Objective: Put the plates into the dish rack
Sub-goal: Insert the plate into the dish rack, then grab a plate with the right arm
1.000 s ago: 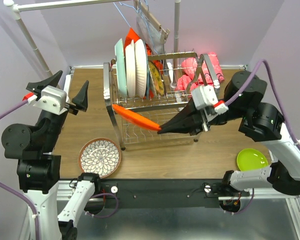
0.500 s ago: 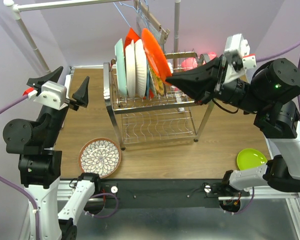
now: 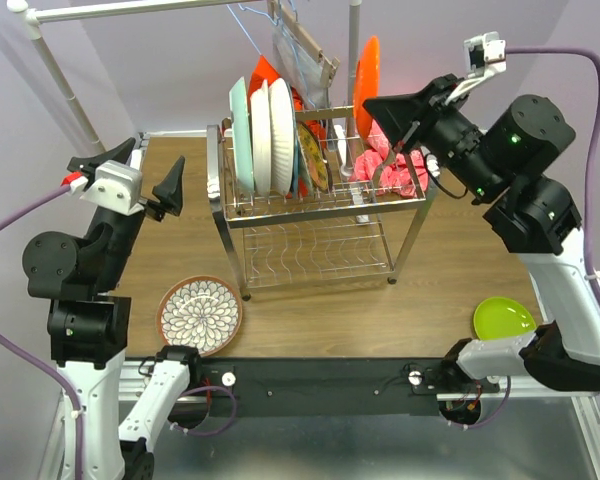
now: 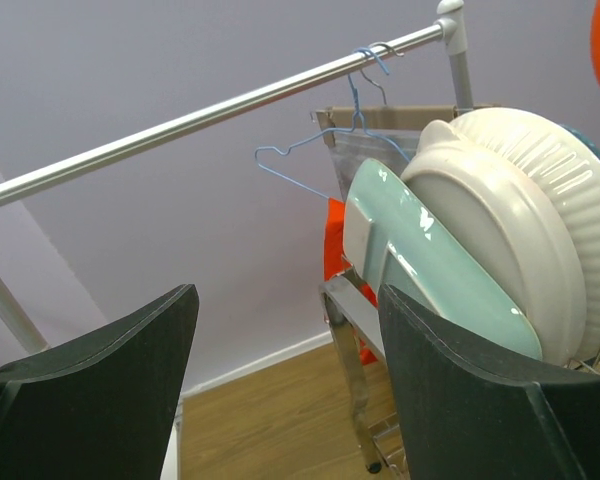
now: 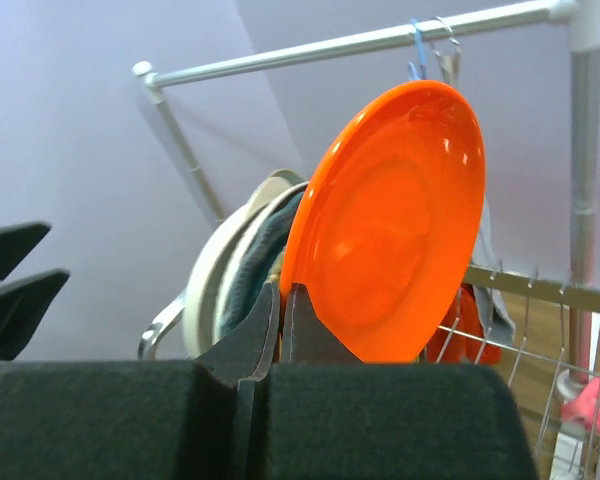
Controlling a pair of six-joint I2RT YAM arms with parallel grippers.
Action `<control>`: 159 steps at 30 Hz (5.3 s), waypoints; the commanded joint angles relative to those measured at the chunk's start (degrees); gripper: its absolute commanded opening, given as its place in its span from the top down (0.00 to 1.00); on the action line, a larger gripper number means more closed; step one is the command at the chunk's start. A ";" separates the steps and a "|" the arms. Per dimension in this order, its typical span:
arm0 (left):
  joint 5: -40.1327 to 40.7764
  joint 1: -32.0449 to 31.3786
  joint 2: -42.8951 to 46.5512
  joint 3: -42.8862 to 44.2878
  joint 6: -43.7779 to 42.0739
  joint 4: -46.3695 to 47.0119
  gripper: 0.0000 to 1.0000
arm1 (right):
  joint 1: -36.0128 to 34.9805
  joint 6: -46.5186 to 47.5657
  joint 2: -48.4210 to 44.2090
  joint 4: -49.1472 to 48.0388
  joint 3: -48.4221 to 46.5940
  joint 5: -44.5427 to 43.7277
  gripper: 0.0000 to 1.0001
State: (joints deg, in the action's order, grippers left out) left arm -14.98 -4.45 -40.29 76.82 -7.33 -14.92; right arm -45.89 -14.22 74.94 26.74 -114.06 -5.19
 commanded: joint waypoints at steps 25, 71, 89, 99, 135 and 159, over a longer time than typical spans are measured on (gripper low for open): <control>3.12 0.32 5.14 -4.31 1.01 -0.46 0.18 | 16.53 -25.77 4.87 -2.31 7.53 32.52 0.99; 3.12 0.32 3.64 -2.38 1.71 -0.99 0.18 | 16.36 -8.21 3.55 0.24 9.65 30.68 0.39; 6.72 0.23 1.80 -1.06 9.09 -4.94 0.18 | 29.87 3.15 -0.06 -0.46 7.89 15.39 0.45; 13.40 0.32 -2.68 2.81 11.81 -8.02 0.18 | 54.66 -3.89 6.97 3.84 6.83 21.35 0.43; 16.57 0.32 4.08 -12.04 24.73 -19.19 0.18 | 77.44 121.34 27.01 52.80 39.26 5.54 0.13; 16.65 0.32 3.29 -11.60 22.28 -19.97 0.18 | 79.64 128.92 34.58 50.52 47.61 5.90 0.30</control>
State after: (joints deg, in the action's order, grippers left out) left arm 2.70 -4.45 -37.87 64.79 15.68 -34.06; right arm 33.45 112.79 108.62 76.23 -70.19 0.80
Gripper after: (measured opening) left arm 0.820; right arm 0.742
